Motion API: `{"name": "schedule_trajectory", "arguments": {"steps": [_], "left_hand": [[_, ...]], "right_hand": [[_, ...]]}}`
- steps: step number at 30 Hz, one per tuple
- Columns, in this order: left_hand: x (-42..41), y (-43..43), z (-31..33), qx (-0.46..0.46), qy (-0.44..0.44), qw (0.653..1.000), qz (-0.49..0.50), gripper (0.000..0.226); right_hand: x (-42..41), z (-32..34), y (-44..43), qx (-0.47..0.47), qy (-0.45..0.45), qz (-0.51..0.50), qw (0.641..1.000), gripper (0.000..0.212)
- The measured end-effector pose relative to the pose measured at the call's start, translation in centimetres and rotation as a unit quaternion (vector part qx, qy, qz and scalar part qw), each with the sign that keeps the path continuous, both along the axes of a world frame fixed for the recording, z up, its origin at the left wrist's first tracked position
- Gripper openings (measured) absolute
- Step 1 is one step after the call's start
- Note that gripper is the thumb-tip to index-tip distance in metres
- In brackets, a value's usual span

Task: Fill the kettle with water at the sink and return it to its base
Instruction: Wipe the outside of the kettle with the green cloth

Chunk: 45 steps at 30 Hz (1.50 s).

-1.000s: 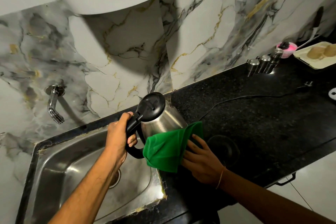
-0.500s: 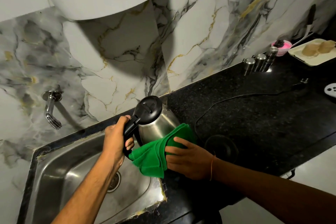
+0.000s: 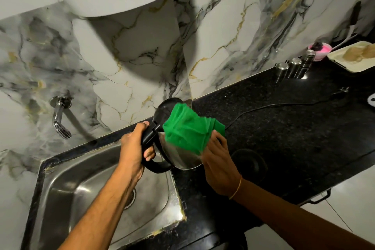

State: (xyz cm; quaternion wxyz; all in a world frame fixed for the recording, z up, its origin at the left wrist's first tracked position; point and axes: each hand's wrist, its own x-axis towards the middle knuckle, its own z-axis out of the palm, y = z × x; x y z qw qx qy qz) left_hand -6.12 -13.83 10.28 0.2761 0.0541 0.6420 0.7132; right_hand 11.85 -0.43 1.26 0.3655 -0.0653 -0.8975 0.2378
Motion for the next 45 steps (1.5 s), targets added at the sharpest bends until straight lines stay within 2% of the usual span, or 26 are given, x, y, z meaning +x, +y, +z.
{"name": "schedule_trajectory", "arguments": {"steps": [3, 5, 7, 9, 11, 13, 15, 18, 20, 23, 27, 28, 31, 34, 38, 40, 44, 45], "left_hand": [[0.2, 0.1, 0.1, -0.005, 0.018, 1.0, -0.002, 0.025], [0.4, 0.0, 0.0, -0.015, 0.031, 0.999, -0.006, 0.026], [0.7, -0.1, -0.2, -0.024, 0.039, 0.999, -0.008, 0.03], [0.9, -0.3, -0.5, -0.034, 0.046, 0.998, -0.012, 0.029], [1.1, -0.5, -0.9, -0.051, 0.051, 0.997, -0.021, 0.03], [1.3, -0.8, -1.5, -0.073, 0.052, 0.995, -0.032, 0.045], [1.7, -1.0, -2.0, -0.086, 0.058, 0.994, -0.044, 0.047], [2.5, -1.1, -2.5, -0.092, 0.077, 0.99, -0.071, 0.058], [3.1, -1.1, -2.7, -0.092, 0.084, 0.989, -0.079, 0.069], [4.2, -0.9, -3.0, -0.097, 0.105, 0.986, -0.088, 0.052], [5.7, -0.6, -3.2, -0.099, 0.133, 0.98, -0.109, 0.05], [5.9, -0.5, -3.2, -0.101, 0.136, 0.98, -0.108, 0.05], [6.4, -0.6, -3.1, -0.099, 0.13, 0.983, -0.086, 0.048], [6.8, -0.7, -3.0, -0.106, 0.143, 0.981, -0.074, 0.049], [7.8, -0.5, -3.3, -0.119, 0.146, 0.98, -0.064, 0.047], [8.2, -0.6, -3.4, -0.12, 0.132, 0.982, -0.055, 0.047], [9.1, -1.0, -3.4, -0.129, 0.101, 0.985, -0.053, 0.047], [9.3, -1.0, -3.4, -0.129, 0.102, 0.985, -0.053, 0.05]], "right_hand": [[-0.8, 1.7, -0.2, -0.161, 0.016, -0.03, 0.986, 0.058], [-1.2, 1.8, 0.1, -0.279, 0.035, -0.034, 0.959, 0.061], [-1.4, 1.1, 0.3, -0.424, 0.031, -0.051, 0.904, 0.057], [-1.5, 0.3, 0.5, -0.554, 0.004, -0.07, 0.829, 0.053], [-1.5, -0.6, 1.3, -0.621, -0.02, -0.064, 0.781, 0.05], [-1.3, -1.2, 2.6, -0.651, -0.056, -0.044, 0.756, 0.047], [-1.3, -1.2, 4.5, -0.682, -0.095, -0.01, 0.725, 0.047], [-1.8, -0.6, 7.1, -0.756, -0.131, 0.082, 0.636, 0.052], [-2.7, 0.4, 8.5, -0.764, -0.159, 0.141, 0.609, 0.056], [-4.7, 2.6, 10.2, -0.732, -0.22, 0.2, 0.613, 0.051], [-7.0, 6.3, 10.9, -0.696, -0.3, 0.317, 0.57, 0.043], [-7.5, 7.0, 11.0, -0.678, -0.322, 0.334, 0.57, 0.042], [-8.8, 7.7, 11.1, -0.627, -0.377, 0.348, 0.586, 0.046], [-9.5, 6.9, 11.4, -0.618, -0.413, 0.37, 0.558, 0.044], [-9.8, 4.5, 10.8, -0.588, -0.474, 0.335, 0.564, 0.046], [-9.6, 3.3, 10.3, -0.581, -0.5, 0.338, 0.546, 0.045], [-8.7, 0.9, 9.8, -0.568, -0.544, 0.322, 0.527, 0.033], [-8.5, 0.3, 9.9, -0.573, -0.545, 0.298, 0.535, 0.03]]}}
